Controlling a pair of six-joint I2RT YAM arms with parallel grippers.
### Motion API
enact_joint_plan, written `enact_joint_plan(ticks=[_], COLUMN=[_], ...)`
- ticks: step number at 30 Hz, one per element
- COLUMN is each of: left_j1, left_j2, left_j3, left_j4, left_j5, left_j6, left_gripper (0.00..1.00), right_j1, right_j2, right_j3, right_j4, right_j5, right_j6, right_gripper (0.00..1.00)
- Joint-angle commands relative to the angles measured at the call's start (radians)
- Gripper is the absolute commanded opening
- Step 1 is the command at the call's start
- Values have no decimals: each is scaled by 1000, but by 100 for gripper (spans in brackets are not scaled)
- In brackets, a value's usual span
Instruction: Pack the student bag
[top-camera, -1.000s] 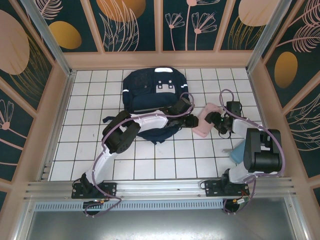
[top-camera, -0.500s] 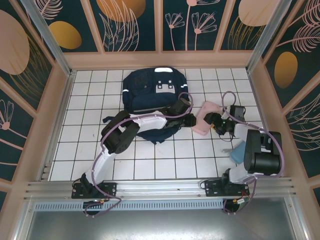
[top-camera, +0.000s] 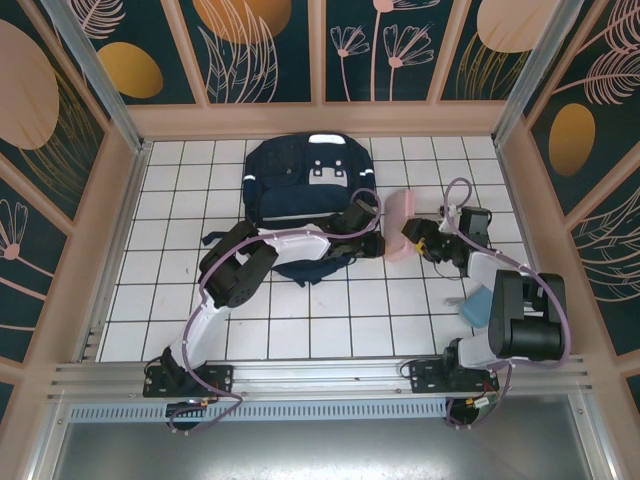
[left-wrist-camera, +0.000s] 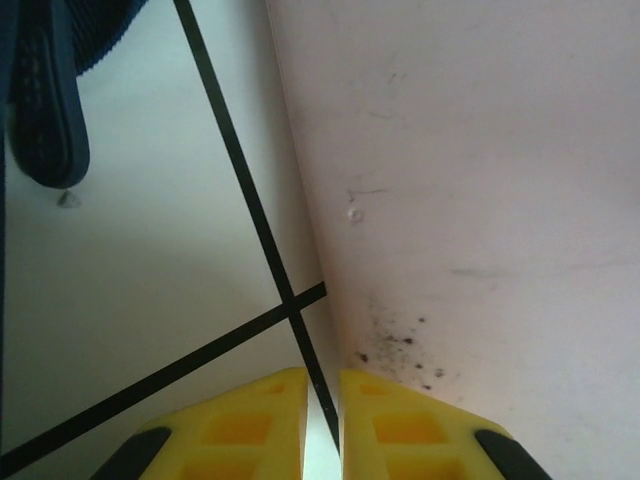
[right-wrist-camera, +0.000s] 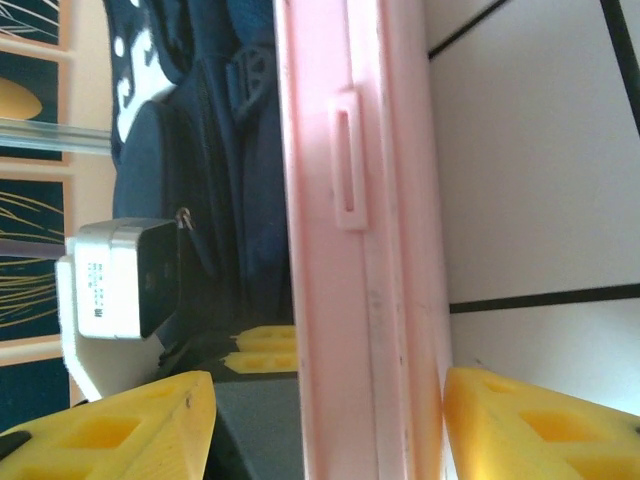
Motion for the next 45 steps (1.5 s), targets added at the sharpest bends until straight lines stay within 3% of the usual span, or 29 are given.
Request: enact_joint_plan(ticks=[1,7,13,20,24,27,33,37,45], left_j1=[3,2,2,2,4,5,5,6,23], left_j2=[27,23,-2,-189,-296,-361,-449,-433,-328], left_j3=[-2,12,39,-10,-21,-28,-53,-43,-37], left_j4=[-54,-57,-75,-50,-130,-191,-394,-529,-559], left_j5=[8,19,27,37,-49,-91,-367,-503,-563], left_j6=[18,26,46,61,135,269,545,675,805], left_gripper=[17,19,22,39,52,62,77,80,76], right_j1=[12,61,80,80,80,81,80,81,82], right_j2=[38,43,42,-55,-137,-190,-260,-289,-303], right_j3=[16,79,107,105,95,91,99,91,78], right_j4=[-9,-146,-200,-240,-245,-253,-290,-295,-287], right_j5=[-18,159,259,335,343,333,309,299,275], right_j6=[8,-67,-84,-73,-70,-71,-68,-57,-31], right_gripper=[60,57,38,25,18,17,17,17,17])
